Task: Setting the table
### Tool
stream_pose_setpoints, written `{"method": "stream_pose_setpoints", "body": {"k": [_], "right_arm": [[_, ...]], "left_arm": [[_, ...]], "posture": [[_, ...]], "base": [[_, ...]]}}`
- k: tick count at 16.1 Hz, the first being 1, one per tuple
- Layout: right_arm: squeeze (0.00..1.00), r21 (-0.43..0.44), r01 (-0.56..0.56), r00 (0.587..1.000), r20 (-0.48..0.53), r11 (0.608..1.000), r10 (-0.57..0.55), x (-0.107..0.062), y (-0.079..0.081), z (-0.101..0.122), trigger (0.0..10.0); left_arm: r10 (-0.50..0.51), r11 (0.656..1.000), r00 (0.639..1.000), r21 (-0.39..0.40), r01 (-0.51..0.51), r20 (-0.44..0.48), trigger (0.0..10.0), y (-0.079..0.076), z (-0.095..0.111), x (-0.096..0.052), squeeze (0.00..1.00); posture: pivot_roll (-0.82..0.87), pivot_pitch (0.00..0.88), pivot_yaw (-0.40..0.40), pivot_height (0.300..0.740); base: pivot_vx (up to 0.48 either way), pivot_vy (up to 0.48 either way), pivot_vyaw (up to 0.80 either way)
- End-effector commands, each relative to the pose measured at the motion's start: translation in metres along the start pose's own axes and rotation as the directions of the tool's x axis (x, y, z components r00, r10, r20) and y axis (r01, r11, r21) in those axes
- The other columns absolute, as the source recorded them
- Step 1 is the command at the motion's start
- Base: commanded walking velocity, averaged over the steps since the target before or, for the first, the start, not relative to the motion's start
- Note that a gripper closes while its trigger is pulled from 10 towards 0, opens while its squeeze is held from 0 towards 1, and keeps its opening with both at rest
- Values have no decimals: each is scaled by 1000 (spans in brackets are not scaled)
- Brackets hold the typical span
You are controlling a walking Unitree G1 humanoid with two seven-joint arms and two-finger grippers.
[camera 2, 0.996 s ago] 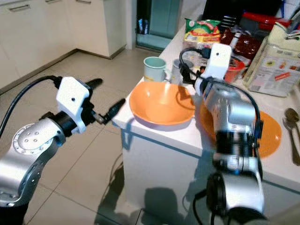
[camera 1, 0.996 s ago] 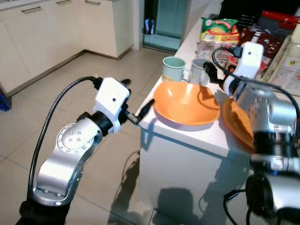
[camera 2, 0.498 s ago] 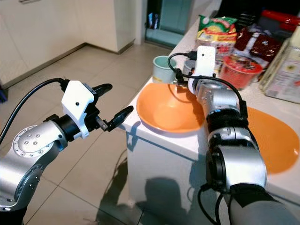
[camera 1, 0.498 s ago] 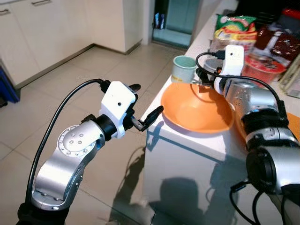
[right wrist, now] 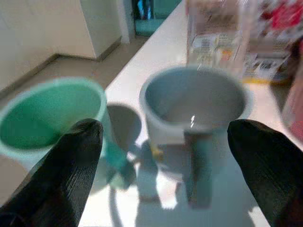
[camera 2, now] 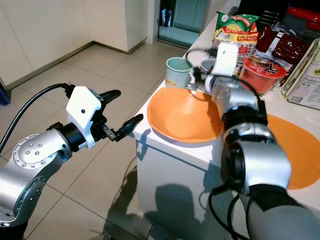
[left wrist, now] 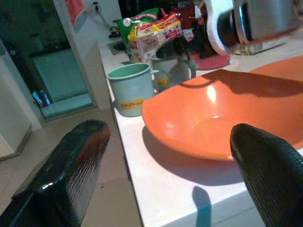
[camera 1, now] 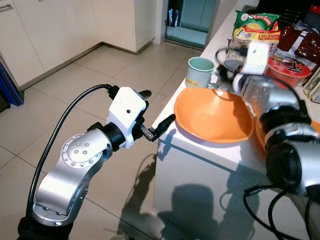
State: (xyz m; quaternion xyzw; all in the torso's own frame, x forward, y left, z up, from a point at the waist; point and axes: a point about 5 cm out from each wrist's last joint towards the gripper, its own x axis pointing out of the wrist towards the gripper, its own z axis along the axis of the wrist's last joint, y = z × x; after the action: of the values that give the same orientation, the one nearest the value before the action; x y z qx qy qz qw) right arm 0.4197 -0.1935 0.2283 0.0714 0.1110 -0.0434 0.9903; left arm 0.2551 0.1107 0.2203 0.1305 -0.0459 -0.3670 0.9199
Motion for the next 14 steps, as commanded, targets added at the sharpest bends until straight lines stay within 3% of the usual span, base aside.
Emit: {"method": "stream_pose_setpoints", "body": {"k": [1,5,9,14], "right_arm": [[0,42,57,998,23,998,-57,-1,-12,8,10000],[0,22,101,995,-22,995,-100,0,-17,2,10000],[0,77,55,997,-49,995,-51,2,-6,-8,10000],[0,41,80,994,-72,996,-77,2,-5,-18,10000]], "left_arm": [[-31,999,1000,14,31,-3,10000,-2,3,1,0],[-52,999,999,12,52,-7,10000,-4,4,1,0],[-7,1000,1000,21,7,9,10000,3,9,4,0],[-42,999,999,23,42,0,10000,1,12,3,0]], "posture": [[68,0,-51,740],[72,0,-53,740],[91,0,-68,740],[112,0,-66,740]], "base": [[0,0,0],[0,0,0],[0,0,0],[0,0,0]]}}
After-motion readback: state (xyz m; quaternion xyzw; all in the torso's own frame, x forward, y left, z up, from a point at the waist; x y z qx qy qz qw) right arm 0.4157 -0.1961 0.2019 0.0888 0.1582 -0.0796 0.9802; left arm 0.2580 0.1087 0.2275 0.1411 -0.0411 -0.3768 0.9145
